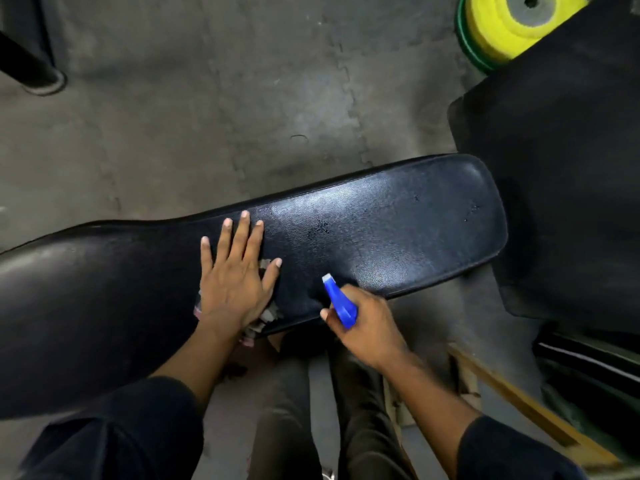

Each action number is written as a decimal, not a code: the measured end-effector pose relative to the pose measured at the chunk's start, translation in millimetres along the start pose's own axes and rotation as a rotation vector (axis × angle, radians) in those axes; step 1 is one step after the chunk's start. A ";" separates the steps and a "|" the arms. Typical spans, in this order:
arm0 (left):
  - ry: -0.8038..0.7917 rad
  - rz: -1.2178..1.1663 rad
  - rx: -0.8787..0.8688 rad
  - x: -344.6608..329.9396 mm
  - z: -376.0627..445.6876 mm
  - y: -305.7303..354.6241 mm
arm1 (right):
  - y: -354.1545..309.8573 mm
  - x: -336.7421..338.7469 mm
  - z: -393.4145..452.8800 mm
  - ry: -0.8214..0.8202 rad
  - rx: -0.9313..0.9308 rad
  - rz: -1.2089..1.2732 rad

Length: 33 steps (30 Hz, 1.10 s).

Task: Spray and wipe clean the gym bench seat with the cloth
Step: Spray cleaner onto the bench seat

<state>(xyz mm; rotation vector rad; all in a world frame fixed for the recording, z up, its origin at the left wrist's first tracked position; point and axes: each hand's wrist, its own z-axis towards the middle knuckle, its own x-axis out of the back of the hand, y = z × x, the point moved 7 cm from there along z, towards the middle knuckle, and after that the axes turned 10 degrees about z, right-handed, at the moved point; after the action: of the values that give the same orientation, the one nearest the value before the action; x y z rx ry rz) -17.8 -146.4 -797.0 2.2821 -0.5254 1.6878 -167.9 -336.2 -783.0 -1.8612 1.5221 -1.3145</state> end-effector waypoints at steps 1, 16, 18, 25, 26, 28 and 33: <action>-0.007 -0.004 0.001 -0.4 -0.7 -1.1 | 3.5 -2.4 -5.2 -0.006 -0.003 0.002; 0.017 -0.112 -0.027 -8.5 4.8 52.2 | 104.2 133.9 -73.7 0.722 -0.628 0.082; 0.042 -0.092 0.022 -7.5 2.5 32.3 | 98.8 117.9 -60.1 0.686 -0.617 0.124; 0.036 -0.098 0.033 -1.0 2.0 16.9 | 82.7 116.9 -20.6 0.778 -0.519 0.244; 0.042 -0.096 0.033 -1.6 2.2 15.9 | 81.5 117.8 -16.8 0.776 -0.509 0.248; 0.049 -0.080 0.037 -4.0 0.6 11.5 | 77.5 114.6 -9.1 0.747 -0.501 0.237; 0.065 -0.081 0.027 -6.3 0.4 7.9 | 57.7 93.0 3.4 0.587 -0.454 0.189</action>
<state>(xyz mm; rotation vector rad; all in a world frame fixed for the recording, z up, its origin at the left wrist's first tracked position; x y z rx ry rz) -22.4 -152.8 -803.2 2.2271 -0.3933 1.7327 -199.2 -440.9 -791.4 -1.5735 2.4016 -1.6105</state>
